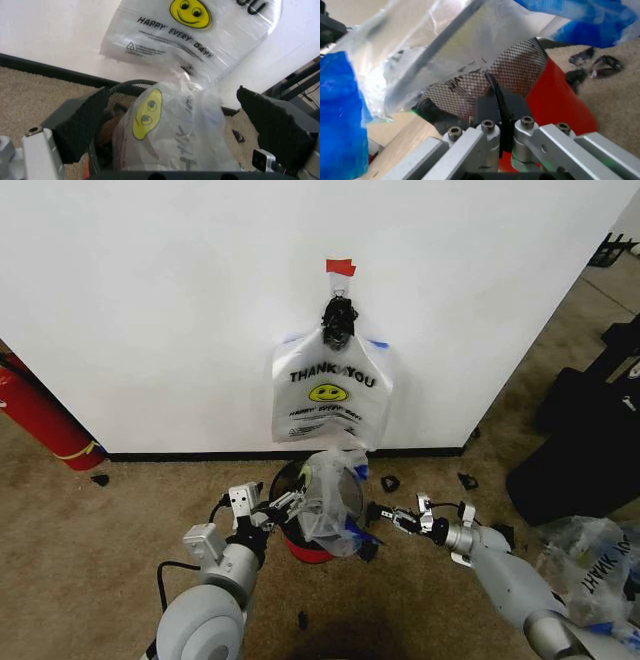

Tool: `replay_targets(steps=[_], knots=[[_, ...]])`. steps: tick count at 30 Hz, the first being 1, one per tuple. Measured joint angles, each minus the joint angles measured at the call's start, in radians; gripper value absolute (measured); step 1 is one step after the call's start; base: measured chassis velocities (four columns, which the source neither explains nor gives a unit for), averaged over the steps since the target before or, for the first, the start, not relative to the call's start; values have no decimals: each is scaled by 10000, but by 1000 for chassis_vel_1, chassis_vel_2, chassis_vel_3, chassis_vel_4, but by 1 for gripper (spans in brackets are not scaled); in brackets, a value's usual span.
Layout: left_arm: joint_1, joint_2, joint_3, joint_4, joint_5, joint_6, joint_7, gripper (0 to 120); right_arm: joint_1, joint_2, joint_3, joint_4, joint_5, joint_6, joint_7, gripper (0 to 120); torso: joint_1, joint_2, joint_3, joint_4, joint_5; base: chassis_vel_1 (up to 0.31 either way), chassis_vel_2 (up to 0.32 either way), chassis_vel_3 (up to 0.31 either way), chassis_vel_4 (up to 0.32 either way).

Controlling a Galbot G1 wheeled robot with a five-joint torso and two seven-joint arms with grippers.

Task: Pick up the garbage bag from the wall and place it over the trash bin.

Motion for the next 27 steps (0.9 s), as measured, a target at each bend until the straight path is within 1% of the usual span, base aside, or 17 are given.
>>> replay_targets(steps=[6, 16, 17, 18, 19, 21, 22, 24, 25, 27], knots=[[53, 87, -44, -56, 12, 0, 1, 100, 46, 69, 7, 24, -129, 238, 433, 0, 0, 0, 0, 4, 0, 0, 0, 0, 0], [68, 98, -22, -168, 11, 18, 26, 100, -83, 42, 6, 217, -59, 446, 784, 0, 0, 0, 0, 1, 0, 0, 0, 0, 0], [79, 97, -11, -197, 12, 36, 36, 100, -129, 7, 11, 280, -52, 508, 803, 1, 0, 0, 0, 1, 0, 0, 0, 0, 0], [85, 99, -5, -217, 13, 52, 43, 100, -158, -17, 24, 322, -64, 584, 811, 5, 0, 0, 0, 1, 0, 0, 0, 0, 0], [92, 125, 6, -272, 13, 94, 58, 100, -222, -85, 67, 423, -168, 933, 949, 11, 0, 0, 0, 1, 0, 0, 0, 0, 0], [77, 186, 36, -343, 8, 139, 91, 100, -364, -217, 191, 649, -426, 1726, 1227, 19, 0, 0, 0, 3, 1, 0, 0, 0, 0], [77, 186, 36, -343, 8, 139, 91, 100, -364, -217, 191, 649, -426, 1726, 1227, 19, 0, 0, 0, 3, 1, 0, 0, 0, 0], [-9, 241, 109, -420, -30, 209, 109, 100, -705, -457, 326, 1294, -519, 2119, 1440, 28, 0, 0, 0, 4, 0, 0, 0, 0, 0], [-55, 294, 140, -473, -77, 259, 114, 100, -964, -600, 397, 1714, -542, 2325, 1601, 31, 0, 0, 0, 1, -3, 0, 0, 0, 0], [-179, 514, 193, -625, -198, 389, 158, 100, -1555, -854, 568, 2469, -657, 2864, 2267, 41, 0, 0, 0, 2, 2, 0, 0, 0, 0]])
